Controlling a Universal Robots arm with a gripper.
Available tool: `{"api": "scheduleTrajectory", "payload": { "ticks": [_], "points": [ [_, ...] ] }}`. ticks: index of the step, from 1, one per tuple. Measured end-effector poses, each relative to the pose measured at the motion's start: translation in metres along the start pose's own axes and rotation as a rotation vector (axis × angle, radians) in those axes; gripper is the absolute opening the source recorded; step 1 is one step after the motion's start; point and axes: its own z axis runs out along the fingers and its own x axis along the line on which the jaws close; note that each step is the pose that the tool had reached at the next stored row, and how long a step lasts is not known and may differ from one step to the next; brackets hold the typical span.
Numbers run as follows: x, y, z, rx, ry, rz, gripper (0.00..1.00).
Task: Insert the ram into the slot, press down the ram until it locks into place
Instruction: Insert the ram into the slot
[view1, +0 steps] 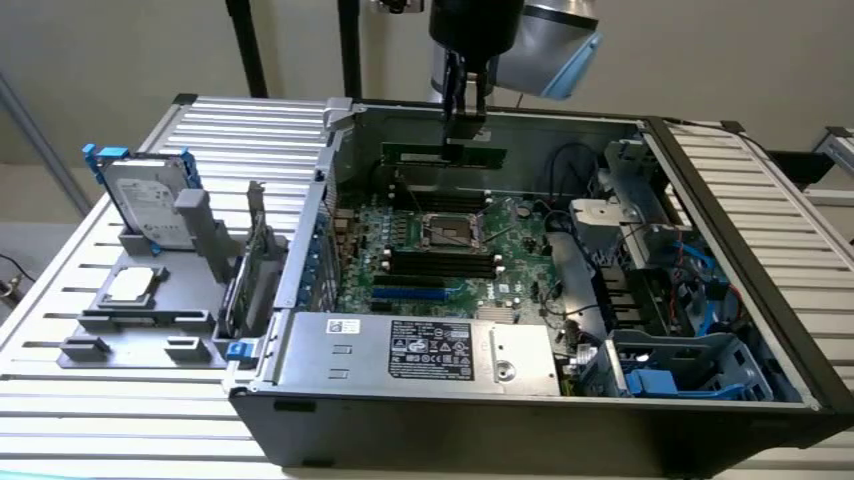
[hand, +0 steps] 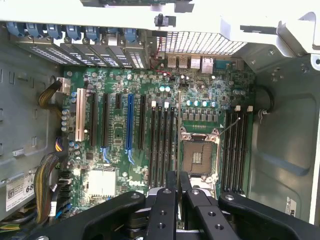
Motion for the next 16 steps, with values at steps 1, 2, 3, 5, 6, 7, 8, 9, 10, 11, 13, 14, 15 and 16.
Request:
{"api": "scheduleTrajectory", "payload": {
  "ticks": [1, 2, 3, 5, 6, 7, 8, 9, 10, 11, 13, 14, 15, 16],
  "points": [
    [0.0, 0.0, 0.0, 0.0, 0.0001, 0.0, 0.13],
    [0.0, 0.0, 0.0, -0.0001, 0.0001, 0.0, 0.13],
    [0.0, 0.0, 0.0004, 0.0, 0.0, 0.0, 0.13],
    [0.0, -0.0001, 0.0031, 0.0, 0.0001, 0.0, 0.13],
    [0.0, -0.0002, 0.0049, 0.0, 0.0001, 0.0, 0.13],
    [0.0, -0.0003, 0.0069, 0.0, 0.0, 0.0, 0.13],
    [0.0, -0.0003, 0.0087, 0.0, 0.0001, 0.0, 0.13],
    [0.001, -0.0004, 0.0105, 0.0, 0.0, 0.0, 0.13],
    [0.001, -0.0005, 0.0123, 0.0, 0.0, 0.0, 0.13],
    [0.002, -0.0006, 0.0141, 0.0, 0.0, 0.0, 0.13],
    [0.004, -0.001, 0.0176, -0.0001, 0.0, 0.0, 0.13],
    [0.006, -0.0013, 0.0194, -0.0001, 0.0001, 0.0, 0.13],
    [0.008, -0.0018, 0.0212, -0.0001, 0.0001, 0.0, 0.13],
    [0.009, -0.0025, 0.023, 0.0, 0.0, 0.0, 0.13]
  ]
}}
